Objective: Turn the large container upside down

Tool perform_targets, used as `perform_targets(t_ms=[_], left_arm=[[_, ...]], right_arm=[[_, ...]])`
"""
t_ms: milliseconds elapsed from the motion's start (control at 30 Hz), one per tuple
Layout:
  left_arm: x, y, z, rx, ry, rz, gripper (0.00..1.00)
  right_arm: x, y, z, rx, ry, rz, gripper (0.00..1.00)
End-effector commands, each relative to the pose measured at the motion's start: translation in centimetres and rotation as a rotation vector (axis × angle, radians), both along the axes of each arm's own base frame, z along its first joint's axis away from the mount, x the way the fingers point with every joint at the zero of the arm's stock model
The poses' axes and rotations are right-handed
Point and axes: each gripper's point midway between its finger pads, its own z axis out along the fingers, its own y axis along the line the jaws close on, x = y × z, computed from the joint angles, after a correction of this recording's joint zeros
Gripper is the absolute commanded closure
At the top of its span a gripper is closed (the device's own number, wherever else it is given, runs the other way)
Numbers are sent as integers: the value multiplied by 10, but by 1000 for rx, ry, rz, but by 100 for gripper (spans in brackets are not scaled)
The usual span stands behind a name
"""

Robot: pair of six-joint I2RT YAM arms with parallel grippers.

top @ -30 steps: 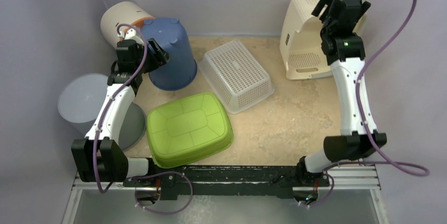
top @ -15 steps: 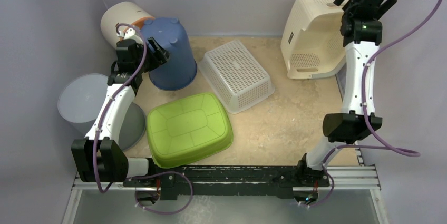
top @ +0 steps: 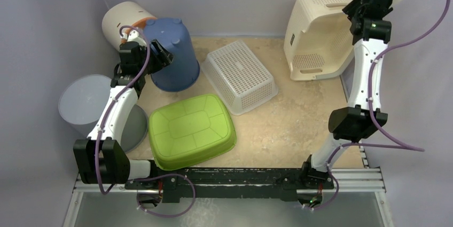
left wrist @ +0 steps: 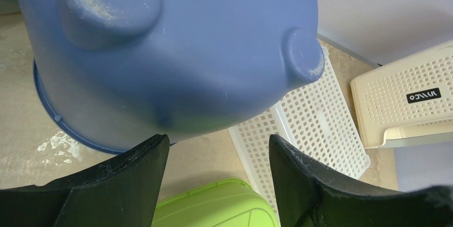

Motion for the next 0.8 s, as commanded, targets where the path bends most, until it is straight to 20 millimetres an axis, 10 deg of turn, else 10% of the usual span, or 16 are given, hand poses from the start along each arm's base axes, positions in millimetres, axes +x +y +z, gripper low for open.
perform_targets(t_ms=[0, 367, 767], left_arm=[[11, -3, 16, -24, -65, -17, 32], [18, -6, 10, -30, -52, -34, 32], [20, -6, 0, -35, -35, -30, 32]], right_arm=[[-7, 10, -3, 113, -36, 12, 40], [2, 23, -10, 252, -114, 29, 31], [-32, 27, 65, 225, -318, 23, 47]])
